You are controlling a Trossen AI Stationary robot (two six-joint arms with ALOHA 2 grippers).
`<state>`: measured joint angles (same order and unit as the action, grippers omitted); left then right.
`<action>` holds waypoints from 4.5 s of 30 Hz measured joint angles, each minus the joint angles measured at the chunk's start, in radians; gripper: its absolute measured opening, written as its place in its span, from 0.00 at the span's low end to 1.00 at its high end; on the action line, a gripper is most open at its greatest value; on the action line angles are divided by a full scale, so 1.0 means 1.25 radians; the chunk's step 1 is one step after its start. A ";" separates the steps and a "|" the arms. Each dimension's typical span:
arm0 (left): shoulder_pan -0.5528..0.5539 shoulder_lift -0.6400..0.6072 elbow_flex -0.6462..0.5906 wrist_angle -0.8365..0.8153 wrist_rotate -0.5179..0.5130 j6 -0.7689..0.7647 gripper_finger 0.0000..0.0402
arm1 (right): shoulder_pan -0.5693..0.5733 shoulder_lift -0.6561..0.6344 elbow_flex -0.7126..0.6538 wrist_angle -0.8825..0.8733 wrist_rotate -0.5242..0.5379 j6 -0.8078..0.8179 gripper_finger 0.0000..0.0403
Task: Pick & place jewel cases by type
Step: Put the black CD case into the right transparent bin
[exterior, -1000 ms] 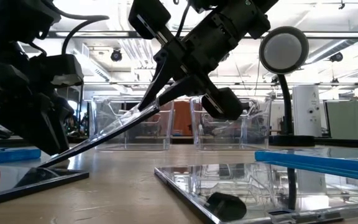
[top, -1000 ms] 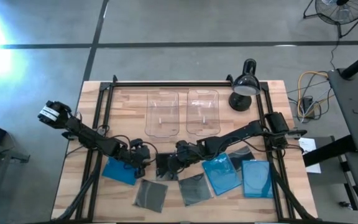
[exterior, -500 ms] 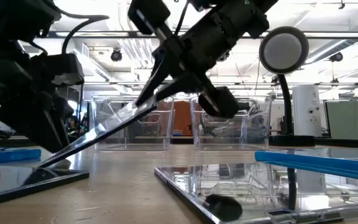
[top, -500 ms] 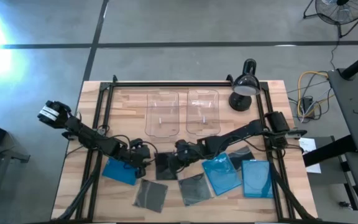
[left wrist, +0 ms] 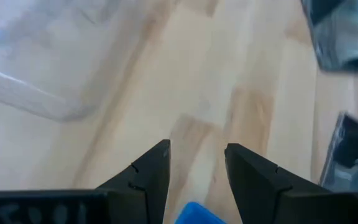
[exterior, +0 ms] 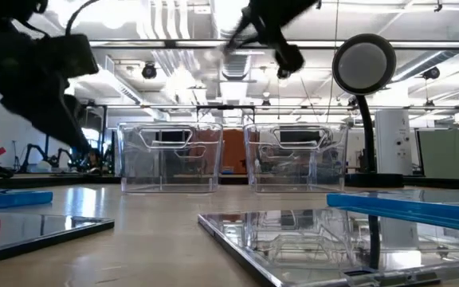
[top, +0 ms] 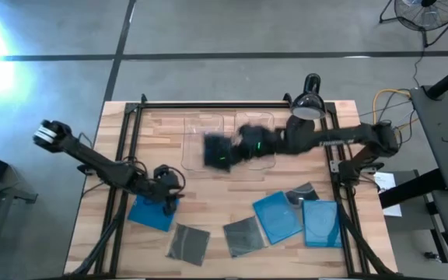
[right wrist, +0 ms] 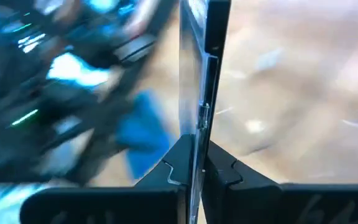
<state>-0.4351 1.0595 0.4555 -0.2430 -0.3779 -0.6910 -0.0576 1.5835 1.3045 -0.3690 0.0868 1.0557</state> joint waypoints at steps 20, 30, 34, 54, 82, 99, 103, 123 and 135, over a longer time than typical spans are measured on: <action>0.003 -0.074 -0.002 -0.004 -0.081 -0.103 0.34 | -0.195 -0.068 0.015 -0.300 -0.052 -0.055 0.03; 0.003 -0.070 -0.010 -0.003 -0.132 -0.100 0.34 | -0.138 -0.132 0.099 -0.646 0.095 -0.057 0.03; 0.003 -0.070 -0.021 -0.004 -0.133 -0.101 0.34 | -0.111 -0.114 0.089 -0.693 0.094 -0.018 0.03; 0.003 -0.070 -0.026 -0.004 -0.103 -0.138 0.34 | -0.152 0.080 0.077 -0.356 -0.033 -0.005 0.03; 0.002 -0.070 -0.027 -0.008 -0.077 -0.138 0.34 | -0.166 0.052 0.087 -0.511 0.042 -0.156 0.52; -0.056 -0.051 0.080 -0.100 0.389 -0.005 0.34 | 0.071 0.042 0.122 -0.527 -0.119 -0.304 0.54; -0.119 -0.022 0.087 -0.032 0.393 0.085 0.34 | 0.094 0.043 0.120 -0.467 -0.113 -0.281 0.54; -0.281 0.351 0.184 0.060 0.330 0.408 0.34 | 0.240 0.098 0.116 -0.238 -0.115 -0.174 0.54; -0.272 0.568 0.395 0.081 0.294 0.442 0.34 | 0.326 0.109 0.111 -0.231 -0.065 -0.192 0.54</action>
<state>-0.7751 1.7698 0.9494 -0.1412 -0.0108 -0.1391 0.3501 1.7195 1.4433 -0.6578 0.0053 0.8162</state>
